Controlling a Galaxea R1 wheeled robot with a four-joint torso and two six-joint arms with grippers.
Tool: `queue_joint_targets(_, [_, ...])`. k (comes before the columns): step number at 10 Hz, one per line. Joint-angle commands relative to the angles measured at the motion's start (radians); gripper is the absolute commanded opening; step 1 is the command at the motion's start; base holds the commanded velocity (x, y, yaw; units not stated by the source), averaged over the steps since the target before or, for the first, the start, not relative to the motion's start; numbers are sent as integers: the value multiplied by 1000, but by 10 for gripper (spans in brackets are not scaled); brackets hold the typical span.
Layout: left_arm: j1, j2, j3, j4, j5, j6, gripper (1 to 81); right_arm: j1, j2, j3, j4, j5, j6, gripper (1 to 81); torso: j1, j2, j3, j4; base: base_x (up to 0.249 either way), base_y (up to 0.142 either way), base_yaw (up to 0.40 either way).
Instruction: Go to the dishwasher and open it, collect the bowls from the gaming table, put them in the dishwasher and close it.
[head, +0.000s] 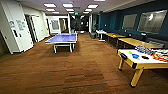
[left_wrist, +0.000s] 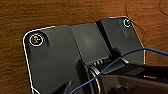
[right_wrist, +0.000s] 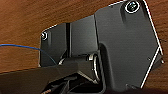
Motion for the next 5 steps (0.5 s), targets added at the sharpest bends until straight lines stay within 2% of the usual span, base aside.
queue_joint_targets(1, [-46,-2,2,8,44,3,811,47,-2,5,-3,-51,0,811,0,0,0,0,224,0,0])
queue_joint_targets(5, [-46,4,2,10,44,5,811,49,1,5,-3,-51,0,811,0,0,0,0,224,0,0])
